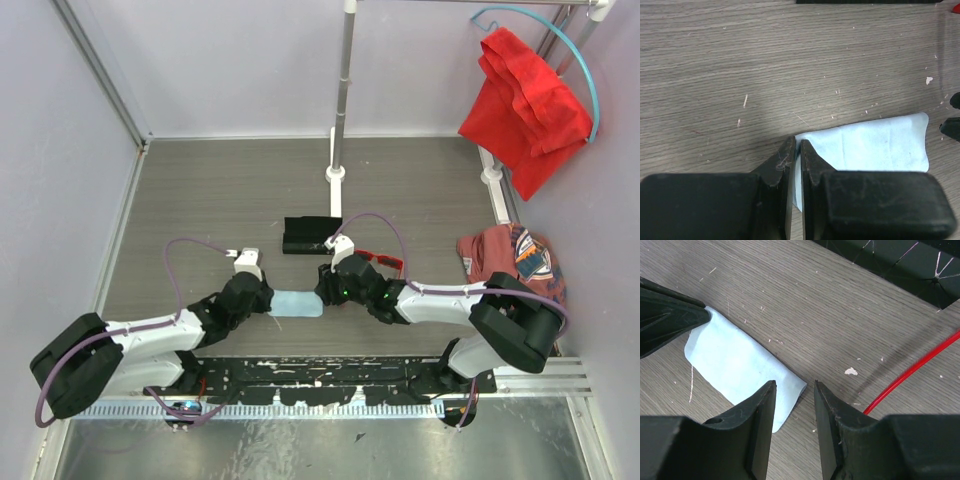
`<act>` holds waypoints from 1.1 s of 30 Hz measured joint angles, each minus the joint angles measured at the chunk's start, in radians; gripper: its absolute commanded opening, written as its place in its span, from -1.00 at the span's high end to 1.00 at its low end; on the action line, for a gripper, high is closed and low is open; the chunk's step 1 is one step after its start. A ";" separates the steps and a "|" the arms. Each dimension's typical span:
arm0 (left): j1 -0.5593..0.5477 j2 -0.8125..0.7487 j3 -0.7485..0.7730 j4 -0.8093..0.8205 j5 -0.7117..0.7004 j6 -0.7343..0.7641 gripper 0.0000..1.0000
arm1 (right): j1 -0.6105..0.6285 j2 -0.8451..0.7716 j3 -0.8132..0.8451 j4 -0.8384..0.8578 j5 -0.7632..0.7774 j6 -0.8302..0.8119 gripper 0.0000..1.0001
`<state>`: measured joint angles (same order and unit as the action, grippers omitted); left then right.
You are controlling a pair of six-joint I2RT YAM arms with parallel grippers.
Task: Organize the sunglasses
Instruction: Pick up the glasses cleaning cloth from the center of the board.
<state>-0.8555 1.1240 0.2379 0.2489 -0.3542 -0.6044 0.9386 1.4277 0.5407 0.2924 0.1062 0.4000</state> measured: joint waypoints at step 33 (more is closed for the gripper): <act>0.044 0.085 0.029 0.070 0.034 0.011 -0.17 | -0.033 0.085 0.011 0.036 -0.057 0.030 0.11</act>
<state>-0.8116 1.2087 0.2668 0.3191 -0.3199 -0.5930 0.9054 1.5127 0.5518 0.3286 0.0490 0.4301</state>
